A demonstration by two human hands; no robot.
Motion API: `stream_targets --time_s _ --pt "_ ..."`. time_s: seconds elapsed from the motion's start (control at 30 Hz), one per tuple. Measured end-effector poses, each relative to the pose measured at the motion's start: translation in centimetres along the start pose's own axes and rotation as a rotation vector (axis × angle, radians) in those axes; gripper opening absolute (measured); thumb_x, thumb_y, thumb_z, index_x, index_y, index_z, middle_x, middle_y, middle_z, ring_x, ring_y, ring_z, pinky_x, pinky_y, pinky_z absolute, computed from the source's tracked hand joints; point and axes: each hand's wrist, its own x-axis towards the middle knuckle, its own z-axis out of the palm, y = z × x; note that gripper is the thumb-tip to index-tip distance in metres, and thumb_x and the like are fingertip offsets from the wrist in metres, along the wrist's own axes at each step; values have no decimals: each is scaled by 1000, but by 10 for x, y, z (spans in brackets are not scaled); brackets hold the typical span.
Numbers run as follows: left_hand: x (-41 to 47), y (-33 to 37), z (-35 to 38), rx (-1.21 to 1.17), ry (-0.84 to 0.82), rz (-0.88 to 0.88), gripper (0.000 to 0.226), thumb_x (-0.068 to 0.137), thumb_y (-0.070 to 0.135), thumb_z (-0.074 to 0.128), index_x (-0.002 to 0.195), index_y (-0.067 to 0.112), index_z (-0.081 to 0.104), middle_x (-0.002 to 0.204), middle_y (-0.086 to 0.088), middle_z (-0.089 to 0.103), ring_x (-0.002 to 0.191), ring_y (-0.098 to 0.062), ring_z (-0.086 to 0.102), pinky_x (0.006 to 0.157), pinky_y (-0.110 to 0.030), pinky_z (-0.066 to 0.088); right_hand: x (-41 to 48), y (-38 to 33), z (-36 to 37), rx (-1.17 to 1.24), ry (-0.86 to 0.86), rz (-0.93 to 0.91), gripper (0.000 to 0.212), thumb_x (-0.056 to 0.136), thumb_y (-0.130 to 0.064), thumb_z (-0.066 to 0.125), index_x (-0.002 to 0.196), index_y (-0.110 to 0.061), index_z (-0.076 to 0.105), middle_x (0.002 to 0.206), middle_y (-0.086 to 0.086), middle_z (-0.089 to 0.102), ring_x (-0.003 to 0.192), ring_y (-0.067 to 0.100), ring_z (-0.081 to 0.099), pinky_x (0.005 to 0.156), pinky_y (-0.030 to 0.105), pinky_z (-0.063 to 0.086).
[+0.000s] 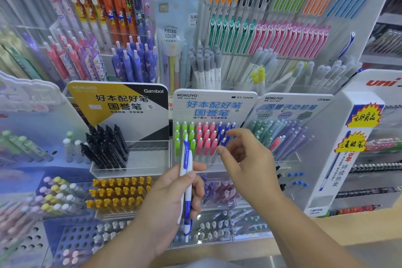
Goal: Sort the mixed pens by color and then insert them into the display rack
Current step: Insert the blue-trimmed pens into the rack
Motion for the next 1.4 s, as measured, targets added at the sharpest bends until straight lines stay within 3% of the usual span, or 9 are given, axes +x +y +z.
stream_targets --time_s 0.23,0.4,0.63,0.77,0.87,1.0,1.2,1.3,1.4 --pt "1 0 10 130 -102 9 18 80 29 65 84 12 69 71 -12 58 51 -15 43 44 -27 35 -7 -24 -8 449 -352 183 4 88 -18 75 88 -14 75 79 8 73 78 34 66 75 46 57" --pt "4 1 12 115 -112 -30 33 82 30 61 102 4 68 77 -18 64 51 -20 48 42 -28 37 -1 -23 -25 590 -204 261 6 93 -11 66 90 -10 71 71 -2 67 65 10 61 63 22 49" --pt "9 -2 10 59 32 -61 32 79 26 68 96 0 63 71 -16 60 38 -12 30 38 -18 20 10 -7 -55 755 -8 332 22 95 1 56 86 -11 72 75 10 67 68 19 64 59 25 51" --pt "8 4 10 -6 74 -16 29 75 20 68 97 1 64 77 -19 66 39 -11 30 36 -18 20 10 3 -62 734 -105 355 32 87 11 58 75 -15 72 76 16 69 71 25 67 65 30 54" --pt "10 9 7 -38 138 45 32 74 18 66 101 0 63 79 -17 69 40 -10 32 36 -20 23 11 8 -71 573 -310 350 13 70 0 69 72 -12 73 75 20 71 71 25 65 70 34 52" --pt "13 12 4 8 190 94 18 84 14 65 99 4 67 74 -15 65 41 -10 33 37 -20 24 10 7 -73 375 -590 317 8 79 -8 81 77 -12 74 77 18 71 69 20 59 69 35 45" --pt "9 7 13 224 96 127 21 91 6 64 85 23 76 51 -4 46 43 -13 34 40 -20 30 3 -7 -51 397 -655 264 6 85 -19 77 83 -14 74 82 23 70 70 28 62 71 47 53" --pt "10 4 17 230 93 128 18 90 5 66 88 19 76 49 0 44 44 -13 32 40 -21 28 -1 -7 -45 449 -695 272 13 84 -12 78 94 -14 71 88 18 74 82 38 69 86 58 52" --pt "11 3 18 204 103 116 14 91 6 64 96 14 75 50 0 46 46 -13 31 42 -22 27 -3 -5 -42 457 -702 237 24 84 -13 78 104 -22 69 88 10 75 79 31 67 83 56 53"
